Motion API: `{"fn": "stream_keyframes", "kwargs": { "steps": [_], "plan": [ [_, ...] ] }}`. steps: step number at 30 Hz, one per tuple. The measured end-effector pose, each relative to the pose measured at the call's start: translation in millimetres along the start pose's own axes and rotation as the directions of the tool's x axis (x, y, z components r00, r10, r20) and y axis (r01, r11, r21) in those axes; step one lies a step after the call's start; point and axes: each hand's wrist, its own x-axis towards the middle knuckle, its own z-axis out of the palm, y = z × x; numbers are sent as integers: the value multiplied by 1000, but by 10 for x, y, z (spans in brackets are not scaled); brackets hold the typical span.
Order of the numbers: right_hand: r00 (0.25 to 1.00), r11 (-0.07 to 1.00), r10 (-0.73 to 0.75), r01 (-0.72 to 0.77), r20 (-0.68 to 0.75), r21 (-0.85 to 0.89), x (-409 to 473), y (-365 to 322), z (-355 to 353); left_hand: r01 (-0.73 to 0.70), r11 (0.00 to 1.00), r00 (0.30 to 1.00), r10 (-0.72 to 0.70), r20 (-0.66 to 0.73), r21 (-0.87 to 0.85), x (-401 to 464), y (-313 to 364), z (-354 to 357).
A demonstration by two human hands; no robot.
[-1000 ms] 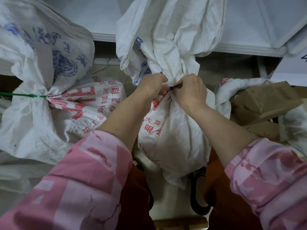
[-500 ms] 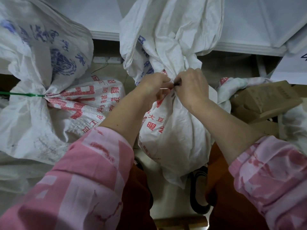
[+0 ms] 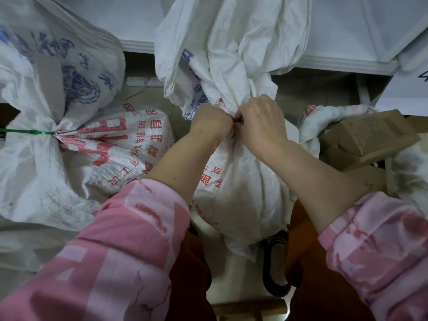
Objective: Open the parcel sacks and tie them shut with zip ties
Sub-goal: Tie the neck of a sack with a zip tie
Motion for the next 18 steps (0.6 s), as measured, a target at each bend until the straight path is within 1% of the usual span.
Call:
{"fn": "stream_keyframes", "kwargs": {
  "steps": [1,2,3,5,7,10,13,15,18],
  "plan": [
    [1000,1000,15,-15,10,19,-9,2,11,-18,999,1000,18,15,30,1,-4,12],
    [999,999,31,-32,25,43,-12,7,22,-10,1000,998,9,60,12,-3,8,30],
    [998,996,47,-50,40,70,-14,11,27,-13,1000,998,15,61,-28,5,-7,38],
    [995,988,78,-87,70,129,-12,12,9,-27,989,998,36,57,-147,-40,-4,20],
    [990,974,103,-119,91,194,-12,7,-59,-55,986,998,56,2,-158,-62,-25,-1],
    [989,946,89,-121,120,301,-40,-6,-173,-129,992,991,129,-34,-11,-86,-71,10],
    [993,928,74,-103,95,358,-78,-16,-229,-210,968,969,225,-102,139,-127,-62,25],
    [992,900,93,-122,90,419,-89,-15,-246,-255,930,945,298,-135,263,-144,-50,48],
    [986,852,88,-147,139,503,-79,13,-291,-283,865,919,368,-140,415,-116,-53,77]
  ]
}}
